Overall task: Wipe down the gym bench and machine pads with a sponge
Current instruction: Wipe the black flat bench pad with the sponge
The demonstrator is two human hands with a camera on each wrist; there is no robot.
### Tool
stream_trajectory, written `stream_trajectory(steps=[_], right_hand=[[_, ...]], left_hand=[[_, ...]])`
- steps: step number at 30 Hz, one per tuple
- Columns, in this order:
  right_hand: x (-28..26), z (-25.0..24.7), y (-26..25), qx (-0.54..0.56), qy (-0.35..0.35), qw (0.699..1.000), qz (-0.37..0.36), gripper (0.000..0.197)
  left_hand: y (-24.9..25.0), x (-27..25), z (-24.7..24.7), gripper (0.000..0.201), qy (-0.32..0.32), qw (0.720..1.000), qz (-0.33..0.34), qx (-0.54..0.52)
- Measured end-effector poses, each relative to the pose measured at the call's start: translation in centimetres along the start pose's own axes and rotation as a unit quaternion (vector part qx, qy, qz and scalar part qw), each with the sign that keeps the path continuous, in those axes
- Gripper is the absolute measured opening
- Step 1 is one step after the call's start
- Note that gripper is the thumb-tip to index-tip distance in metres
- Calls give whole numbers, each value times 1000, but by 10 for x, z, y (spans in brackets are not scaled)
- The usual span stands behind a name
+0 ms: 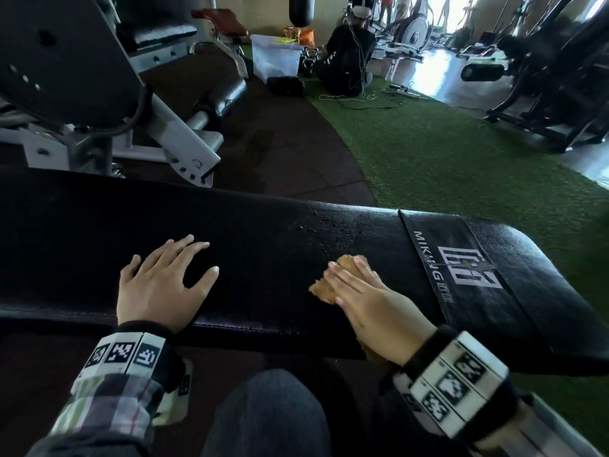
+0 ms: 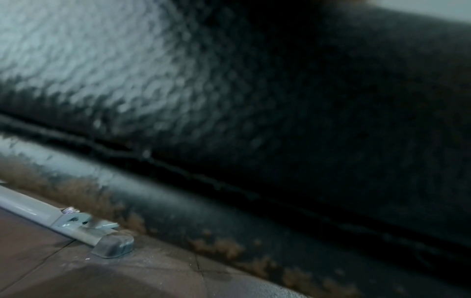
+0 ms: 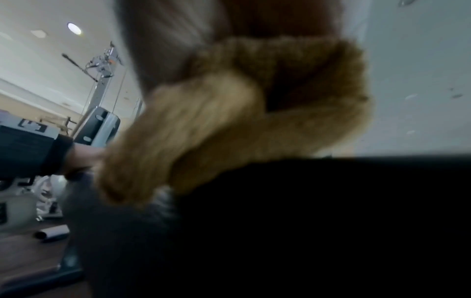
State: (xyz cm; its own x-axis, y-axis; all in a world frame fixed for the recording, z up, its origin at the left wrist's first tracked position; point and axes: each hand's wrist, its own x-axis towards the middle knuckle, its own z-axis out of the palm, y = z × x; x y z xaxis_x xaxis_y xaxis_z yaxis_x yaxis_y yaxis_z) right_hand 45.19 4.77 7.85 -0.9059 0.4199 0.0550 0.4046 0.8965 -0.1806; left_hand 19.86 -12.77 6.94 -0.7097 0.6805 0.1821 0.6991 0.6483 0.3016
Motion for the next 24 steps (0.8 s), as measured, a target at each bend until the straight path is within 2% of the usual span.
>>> stream_trajectory(steps=[2, 4, 8, 12, 15, 17, 19, 21, 24], right_hand=[[12, 4, -16, 19, -21, 1000, -4, 72], [12, 6, -31, 32, -38, 998, -37, 69], [-9, -1, -30, 48, -40, 993, -102, 54], [-23, -19, -2, 17, -97, 993, -68, 62], [-3, -22, 29, -38, -115, 992, -20, 72], [19, -23, 40, -56, -148, 987, 39, 60], [44, -27, 37, -90, -187, 975, 80, 52], [72, -31, 24, -114, -210, 966, 102, 55], [100, -32, -2, -121, -232, 961, 86, 61]], left_hand=[[0, 0, 1, 58, 0, 1000, 0, 1], [-1, 0, 1, 51, 0, 1000, 1, 4], [-1, -1, 0, 57, -3, 1000, 1, 2], [0, -1, -1, 50, 0, 1000, -2, 0], [0, 0, -1, 54, -2, 1000, -4, -1], [0, 0, -1, 64, -5, 1000, -4, -2], [0, 0, -1, 68, -5, 1000, -4, -1], [1, 0, -1, 69, -3, 1000, -5, -1], [1, 0, -1, 70, -2, 1000, -5, -3]])
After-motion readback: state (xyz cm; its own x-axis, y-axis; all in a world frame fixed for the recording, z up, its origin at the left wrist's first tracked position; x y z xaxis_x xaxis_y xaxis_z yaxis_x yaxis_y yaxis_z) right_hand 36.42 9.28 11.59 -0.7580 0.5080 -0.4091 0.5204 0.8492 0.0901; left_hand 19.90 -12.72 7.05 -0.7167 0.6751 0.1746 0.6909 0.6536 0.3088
